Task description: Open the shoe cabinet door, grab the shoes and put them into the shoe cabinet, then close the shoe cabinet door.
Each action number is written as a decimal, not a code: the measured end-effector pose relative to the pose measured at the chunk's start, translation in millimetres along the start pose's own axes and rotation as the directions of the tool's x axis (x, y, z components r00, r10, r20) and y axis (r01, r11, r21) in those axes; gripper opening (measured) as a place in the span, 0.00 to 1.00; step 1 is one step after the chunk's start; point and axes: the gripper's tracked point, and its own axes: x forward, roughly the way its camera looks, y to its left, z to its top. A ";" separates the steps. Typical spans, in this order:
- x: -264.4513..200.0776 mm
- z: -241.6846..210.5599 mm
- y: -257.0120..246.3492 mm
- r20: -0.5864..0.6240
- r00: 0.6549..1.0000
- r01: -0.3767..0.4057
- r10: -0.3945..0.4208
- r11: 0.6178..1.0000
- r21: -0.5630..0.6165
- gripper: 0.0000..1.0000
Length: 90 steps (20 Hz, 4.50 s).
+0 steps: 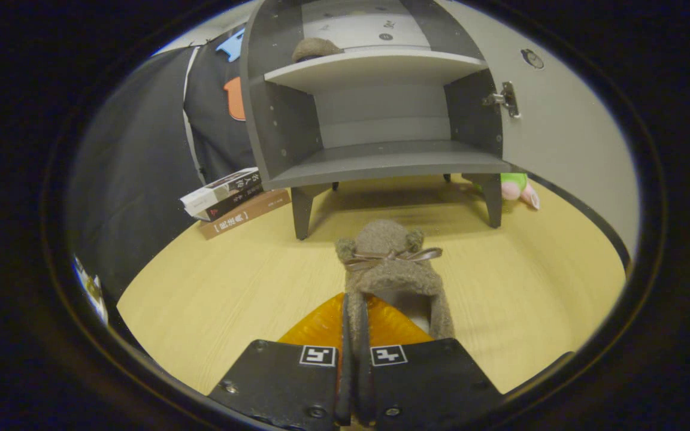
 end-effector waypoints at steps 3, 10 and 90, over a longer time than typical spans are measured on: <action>-24.7 12.4 3.5 0.030 0.999 -0.028 0.029 1.000 -0.009 0.08; -100.1 70.3 15.5 0.149 0.988 -0.032 0.041 0.998 -0.061 0.08; -279.7 404.6 47.1 0.551 0.826 0.234 -0.119 0.962 -0.143 1.00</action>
